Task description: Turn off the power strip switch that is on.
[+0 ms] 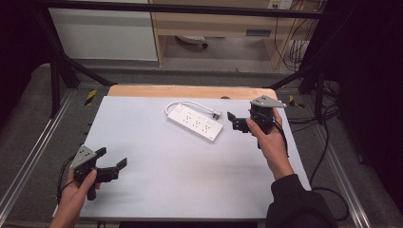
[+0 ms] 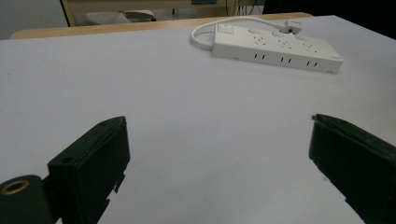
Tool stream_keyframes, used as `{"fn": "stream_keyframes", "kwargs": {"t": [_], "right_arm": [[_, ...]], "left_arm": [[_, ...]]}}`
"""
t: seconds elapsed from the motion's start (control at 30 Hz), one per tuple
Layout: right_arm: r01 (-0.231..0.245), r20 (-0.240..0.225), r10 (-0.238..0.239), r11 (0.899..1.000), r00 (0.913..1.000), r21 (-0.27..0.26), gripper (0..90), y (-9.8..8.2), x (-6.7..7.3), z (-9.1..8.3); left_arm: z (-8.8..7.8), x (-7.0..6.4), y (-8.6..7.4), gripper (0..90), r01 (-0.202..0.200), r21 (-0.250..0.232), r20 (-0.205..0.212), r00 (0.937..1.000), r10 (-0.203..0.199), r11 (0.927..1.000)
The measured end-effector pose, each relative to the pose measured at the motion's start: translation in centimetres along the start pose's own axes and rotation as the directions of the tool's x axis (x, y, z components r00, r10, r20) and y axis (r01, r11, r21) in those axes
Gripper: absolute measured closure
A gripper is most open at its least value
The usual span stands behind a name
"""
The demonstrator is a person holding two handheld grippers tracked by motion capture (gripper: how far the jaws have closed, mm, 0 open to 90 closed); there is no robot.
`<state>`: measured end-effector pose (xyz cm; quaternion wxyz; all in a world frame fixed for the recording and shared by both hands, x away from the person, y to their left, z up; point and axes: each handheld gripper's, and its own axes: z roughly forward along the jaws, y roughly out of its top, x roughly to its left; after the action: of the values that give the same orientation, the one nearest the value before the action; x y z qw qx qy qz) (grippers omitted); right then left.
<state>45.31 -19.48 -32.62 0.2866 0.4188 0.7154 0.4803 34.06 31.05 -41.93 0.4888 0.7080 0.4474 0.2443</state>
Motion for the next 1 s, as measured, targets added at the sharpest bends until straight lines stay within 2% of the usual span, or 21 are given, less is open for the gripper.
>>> {"fn": "stream_keyframes", "kwargs": {"t": [0.2, 0.47, 0.7, 1.0], "right_arm": [[0.004, 0.014, -0.004, 1.000, 0.9999, -0.012, 1.8, -1.0, -0.5, -1.6], [-0.024, 0.030, 0.025, 0.999, 0.9992, -0.030, 1.9, -2.9, -1.2, -3.3], [-0.033, 0.026, 0.034, 0.999, 0.9991, -0.033, 2.0, -5.0, -1.0, -4.1], [-0.040, 0.047, 0.042, 0.999, 0.9980, -0.028, 3.2, -8.2, -1.3, -4.8]], "left_arm": [[-0.1, 0.0, 0.0, 5.0, 0.002, 0.000, -0.003, 1.0000, -0.002, 1.0000], [-0.3, 0.0, 0.0, 5.0, 0.020, -0.011, 0.005, 0.9998, -0.020, 0.9997], [-0.6, 0.0, -0.1, 5.0, 0.049, -0.019, 0.010, 0.9988, -0.049, 0.9986], [-0.9, -0.3, -0.1, 5.1, 0.066, -0.024, 0.013, 0.9978, -0.065, 0.9975]]}}
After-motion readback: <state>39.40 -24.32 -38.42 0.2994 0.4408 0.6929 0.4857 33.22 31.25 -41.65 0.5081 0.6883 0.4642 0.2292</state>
